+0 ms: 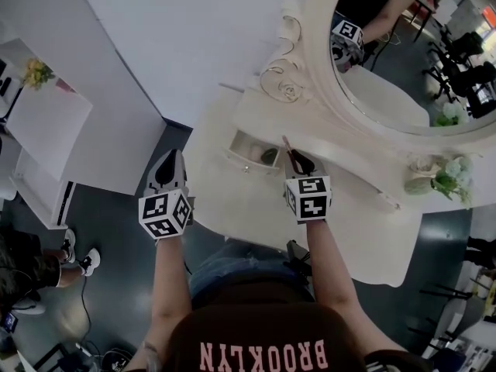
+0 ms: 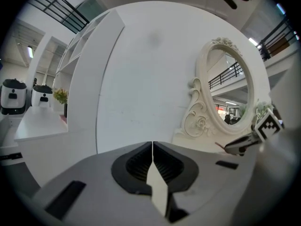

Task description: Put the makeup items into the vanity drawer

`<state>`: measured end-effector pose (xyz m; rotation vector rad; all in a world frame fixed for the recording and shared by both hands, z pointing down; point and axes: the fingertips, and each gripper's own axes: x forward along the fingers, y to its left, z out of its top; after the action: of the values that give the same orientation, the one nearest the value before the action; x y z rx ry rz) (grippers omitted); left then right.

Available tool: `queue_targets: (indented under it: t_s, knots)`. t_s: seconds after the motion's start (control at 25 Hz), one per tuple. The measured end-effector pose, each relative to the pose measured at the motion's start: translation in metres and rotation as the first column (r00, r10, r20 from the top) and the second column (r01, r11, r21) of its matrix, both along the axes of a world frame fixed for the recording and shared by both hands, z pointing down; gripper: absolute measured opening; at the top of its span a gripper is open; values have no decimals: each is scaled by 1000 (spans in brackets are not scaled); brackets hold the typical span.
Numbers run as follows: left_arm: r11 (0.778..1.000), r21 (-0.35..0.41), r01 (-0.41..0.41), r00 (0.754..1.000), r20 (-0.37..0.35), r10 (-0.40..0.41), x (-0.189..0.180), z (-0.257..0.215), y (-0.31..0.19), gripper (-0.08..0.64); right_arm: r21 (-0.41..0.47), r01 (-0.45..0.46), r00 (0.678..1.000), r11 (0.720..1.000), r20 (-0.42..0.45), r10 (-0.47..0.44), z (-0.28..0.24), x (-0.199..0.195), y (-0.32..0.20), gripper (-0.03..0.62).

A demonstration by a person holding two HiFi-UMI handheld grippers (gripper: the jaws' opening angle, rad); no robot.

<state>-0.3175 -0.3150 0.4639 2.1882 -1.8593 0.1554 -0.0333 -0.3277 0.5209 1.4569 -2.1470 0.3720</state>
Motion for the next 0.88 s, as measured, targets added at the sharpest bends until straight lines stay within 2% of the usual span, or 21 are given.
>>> queue_targets:
  t_s: [0.4,0.64,0.88]
  knots:
    - [991,-2,137,990,13,-137,-70,-3,15,6,4,139,990,990,17,-139,1,-74,-21,32]
    - [988,-17,155,988,30,-155,-88,2,19,6,-13,187,982,982,21,-187,10,-103,-26,32]
    - [986,-33,162,987,28,-161,-101,9,19,6,-35,192,981,981,-21,-193,18,-112,-27,43]
